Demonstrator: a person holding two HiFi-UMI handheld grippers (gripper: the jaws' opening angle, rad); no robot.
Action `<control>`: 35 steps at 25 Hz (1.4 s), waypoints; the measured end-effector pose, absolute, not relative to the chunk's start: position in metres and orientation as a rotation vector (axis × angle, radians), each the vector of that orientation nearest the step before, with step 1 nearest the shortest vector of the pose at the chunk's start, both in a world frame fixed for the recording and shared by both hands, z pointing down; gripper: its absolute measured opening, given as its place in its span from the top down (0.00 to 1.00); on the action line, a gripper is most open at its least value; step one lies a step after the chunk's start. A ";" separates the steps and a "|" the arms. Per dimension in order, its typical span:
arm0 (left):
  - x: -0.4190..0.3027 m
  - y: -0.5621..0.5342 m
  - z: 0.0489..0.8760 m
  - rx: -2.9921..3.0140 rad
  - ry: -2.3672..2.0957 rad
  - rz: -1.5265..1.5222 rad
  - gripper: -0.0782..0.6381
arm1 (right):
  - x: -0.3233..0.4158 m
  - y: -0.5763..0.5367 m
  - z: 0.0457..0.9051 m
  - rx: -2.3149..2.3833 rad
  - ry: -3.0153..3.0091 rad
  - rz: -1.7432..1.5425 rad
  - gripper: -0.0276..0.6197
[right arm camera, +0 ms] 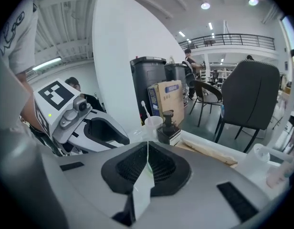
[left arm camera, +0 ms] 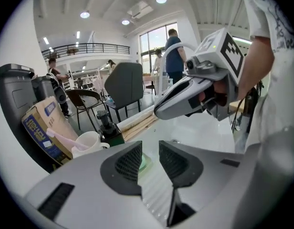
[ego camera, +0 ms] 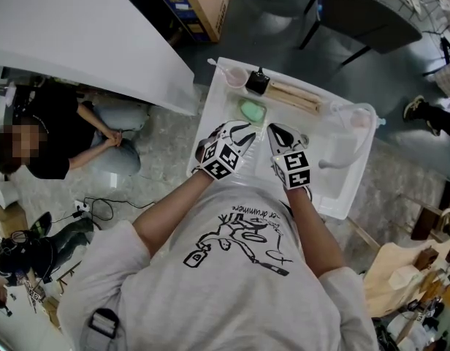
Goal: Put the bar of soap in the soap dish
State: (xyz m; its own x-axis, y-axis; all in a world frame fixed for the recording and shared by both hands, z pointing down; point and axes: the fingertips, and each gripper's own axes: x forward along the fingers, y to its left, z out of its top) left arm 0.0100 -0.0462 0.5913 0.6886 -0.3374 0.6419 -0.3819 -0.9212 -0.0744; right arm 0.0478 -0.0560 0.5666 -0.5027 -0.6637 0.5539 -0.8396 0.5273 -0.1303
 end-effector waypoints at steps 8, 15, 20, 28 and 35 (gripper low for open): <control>0.012 -0.033 0.537 2.775 -0.658 0.786 0.75 | 0.046 -0.039 0.524 1.274 -2.412 0.531 0.92; 0.005 -0.031 0.496 2.760 -0.715 0.607 0.79 | 0.042 -0.025 0.490 1.292 -2.473 0.499 0.92; 0.007 -0.024 0.473 2.769 -0.693 0.527 0.81 | 0.043 -0.016 0.465 1.309 -2.519 0.481 0.92; 0.011 -0.011 0.448 2.730 -0.629 0.373 0.86 | 0.046 -0.011 0.432 1.345 -2.566 0.454 0.92; 0.016 -0.001 0.416 2.688 -0.585 0.235 0.88 | 0.043 0.007 0.409 1.338 -2.605 0.449 0.92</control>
State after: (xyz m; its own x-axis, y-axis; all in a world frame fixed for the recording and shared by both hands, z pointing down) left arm 0.0164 -0.0012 0.4156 0.8996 -0.3659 0.2383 -0.4291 -0.8420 0.3270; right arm 0.0430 0.0066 0.4092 -0.5793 -0.7609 0.2924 -0.8149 0.5497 -0.1839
